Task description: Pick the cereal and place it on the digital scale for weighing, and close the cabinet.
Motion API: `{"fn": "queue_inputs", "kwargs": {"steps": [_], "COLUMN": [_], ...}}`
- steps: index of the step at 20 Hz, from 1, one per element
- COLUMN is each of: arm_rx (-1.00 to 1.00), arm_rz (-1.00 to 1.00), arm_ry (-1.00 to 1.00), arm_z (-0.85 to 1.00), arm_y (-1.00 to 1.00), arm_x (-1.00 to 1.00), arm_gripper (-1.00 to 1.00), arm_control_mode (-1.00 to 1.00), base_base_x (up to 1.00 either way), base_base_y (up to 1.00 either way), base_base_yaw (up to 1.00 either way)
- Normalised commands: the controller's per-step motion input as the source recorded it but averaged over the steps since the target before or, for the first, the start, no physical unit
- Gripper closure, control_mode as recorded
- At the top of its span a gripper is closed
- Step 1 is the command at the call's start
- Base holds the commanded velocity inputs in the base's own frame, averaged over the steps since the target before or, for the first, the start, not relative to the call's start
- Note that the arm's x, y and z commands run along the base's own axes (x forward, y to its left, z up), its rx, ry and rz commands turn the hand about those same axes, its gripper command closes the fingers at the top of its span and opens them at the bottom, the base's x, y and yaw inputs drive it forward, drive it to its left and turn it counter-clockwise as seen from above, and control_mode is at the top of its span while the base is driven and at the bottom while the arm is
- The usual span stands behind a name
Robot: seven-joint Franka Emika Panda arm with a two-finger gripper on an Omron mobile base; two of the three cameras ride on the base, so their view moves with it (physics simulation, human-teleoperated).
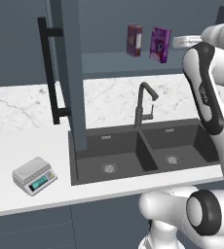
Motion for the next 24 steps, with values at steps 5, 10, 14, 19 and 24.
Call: {"fn": "queue_inputs", "kwargs": {"steps": [5,10,14,19,24], "arm_rx": [-0.06,-0.10,0.00,0.00,0.01], "arm_rz": [-0.05,-0.02,0.00,0.00,0.00], "arm_ry": [0.04,0.01,0.00,-0.02,-0.02], "arm_z": [0.00,0.00,0.00,0.00,0.00], "arm_y": [0.00,0.03,-0.02,0.00,-0.03], "arm_x": [0.35,0.53,0.56,0.50,0.47], "arm_gripper": [-1.00,-1.00,-1.00,-1.00,-1.00], "arm_control_mode": [-1.00,-1.00,-1.00,-1.00,-1.00], "base_base_x": [0.00,0.00,0.00,0.00,0.00], "base_base_y": [0.00,0.00,0.00,0.00,0.00], "base_base_yaw": [0.00,0.00,0.00,0.00,0.00]}}
